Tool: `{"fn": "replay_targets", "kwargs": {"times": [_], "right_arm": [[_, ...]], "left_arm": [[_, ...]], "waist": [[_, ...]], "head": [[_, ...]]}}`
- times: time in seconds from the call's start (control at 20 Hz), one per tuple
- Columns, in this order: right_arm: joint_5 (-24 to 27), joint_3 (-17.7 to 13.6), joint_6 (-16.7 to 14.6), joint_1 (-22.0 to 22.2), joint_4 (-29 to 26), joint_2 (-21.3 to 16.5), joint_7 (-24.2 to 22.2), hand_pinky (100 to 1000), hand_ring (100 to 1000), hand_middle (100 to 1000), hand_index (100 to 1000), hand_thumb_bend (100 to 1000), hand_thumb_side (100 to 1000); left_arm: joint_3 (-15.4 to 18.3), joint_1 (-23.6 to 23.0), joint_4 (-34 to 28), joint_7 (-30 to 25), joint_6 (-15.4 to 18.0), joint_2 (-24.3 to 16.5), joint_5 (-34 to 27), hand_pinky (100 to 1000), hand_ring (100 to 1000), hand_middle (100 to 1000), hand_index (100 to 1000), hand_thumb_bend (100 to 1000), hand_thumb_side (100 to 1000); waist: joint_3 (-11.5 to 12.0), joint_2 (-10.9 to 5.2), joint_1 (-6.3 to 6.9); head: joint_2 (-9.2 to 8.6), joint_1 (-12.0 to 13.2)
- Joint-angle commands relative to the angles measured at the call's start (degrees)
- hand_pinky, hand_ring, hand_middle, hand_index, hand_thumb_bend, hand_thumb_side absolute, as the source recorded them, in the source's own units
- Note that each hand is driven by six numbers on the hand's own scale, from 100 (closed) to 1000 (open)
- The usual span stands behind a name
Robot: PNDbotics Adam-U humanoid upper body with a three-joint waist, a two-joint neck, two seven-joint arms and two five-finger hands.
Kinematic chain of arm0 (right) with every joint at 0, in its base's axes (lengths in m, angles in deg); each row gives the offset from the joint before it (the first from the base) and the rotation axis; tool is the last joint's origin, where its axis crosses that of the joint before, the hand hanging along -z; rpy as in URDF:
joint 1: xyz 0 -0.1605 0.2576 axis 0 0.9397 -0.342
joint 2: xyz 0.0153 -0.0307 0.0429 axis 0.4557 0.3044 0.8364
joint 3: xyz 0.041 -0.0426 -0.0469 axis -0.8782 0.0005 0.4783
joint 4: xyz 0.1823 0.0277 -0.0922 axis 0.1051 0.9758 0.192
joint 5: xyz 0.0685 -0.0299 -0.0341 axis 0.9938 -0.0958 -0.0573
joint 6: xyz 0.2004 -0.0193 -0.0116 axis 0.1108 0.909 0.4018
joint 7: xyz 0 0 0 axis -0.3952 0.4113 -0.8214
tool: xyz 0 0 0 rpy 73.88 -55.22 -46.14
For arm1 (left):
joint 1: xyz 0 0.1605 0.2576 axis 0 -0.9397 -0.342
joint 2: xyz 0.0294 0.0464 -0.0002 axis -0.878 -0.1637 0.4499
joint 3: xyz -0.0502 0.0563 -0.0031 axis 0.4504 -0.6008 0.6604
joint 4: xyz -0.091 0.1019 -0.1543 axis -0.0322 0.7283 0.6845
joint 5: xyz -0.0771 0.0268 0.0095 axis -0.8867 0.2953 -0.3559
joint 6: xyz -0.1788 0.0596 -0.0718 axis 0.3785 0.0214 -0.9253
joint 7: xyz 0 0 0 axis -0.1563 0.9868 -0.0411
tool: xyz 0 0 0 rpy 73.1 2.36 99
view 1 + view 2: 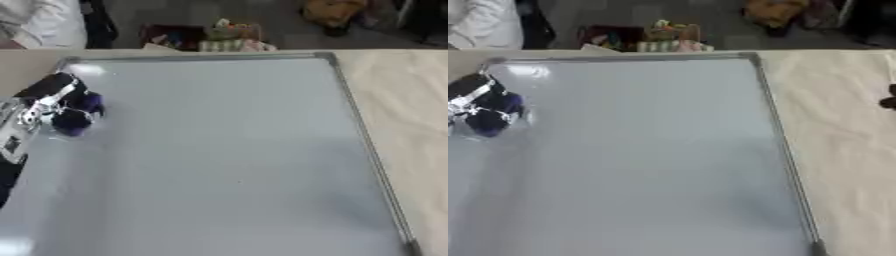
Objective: Wipe the whiteboard clean with a brush.
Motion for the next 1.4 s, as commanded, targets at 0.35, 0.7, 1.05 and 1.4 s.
{"fn": "replay_targets", "kwargs": {"times": [0.35, 0.7, 1.05, 1.4], "right_arm": [[0.5, -0.1, 0.1, -0.4, -0.6, -0.5, -0.2, 888, 859, 579, 922, 145, 1000], [0.6, 0.0, 0.2, -0.4, -0.6, -0.4, -0.3, 888, 859, 576, 922, 138, 1000], [0.7, 0.0, 0.2, -0.5, -0.6, -0.4, -0.2, 888, 859, 576, 922, 134, 1000], [0.8, 0.1, 0.3, -0.6, -0.6, -0.3, -0.3, 888, 859, 576, 922, 132, 1000]], "left_arm": [[-1.8, 1.0, 0.2, -2.2, 1.1, 2.1, -0.8, 302, 373, 178, 498, 100, 225], [-3.7, 1.6, -1.1, -4.1, 3.0, 4.2, -1.3, 301, 373, 177, 498, 100, 226], [-5.1, 2.0, -2.6, -5.8, 4.2, 5.1, -1.9, 300, 373, 177, 498, 100, 226], [-6.4, 2.2, -3.9, -7.3, 5.2, 5.8, -2.5, 301, 373, 178, 498, 100, 228]], "waist": [[-0.4, -1.15, -0.07], [-0.5, -1.48, 0.23], [-0.6, -1.67, 0.48], [-0.5, -1.83, 0.43]], "head": [[-0.41, 0.3], [-0.19, 0.5], [0.02, 0.6], [-0.03, 0.7]]}}
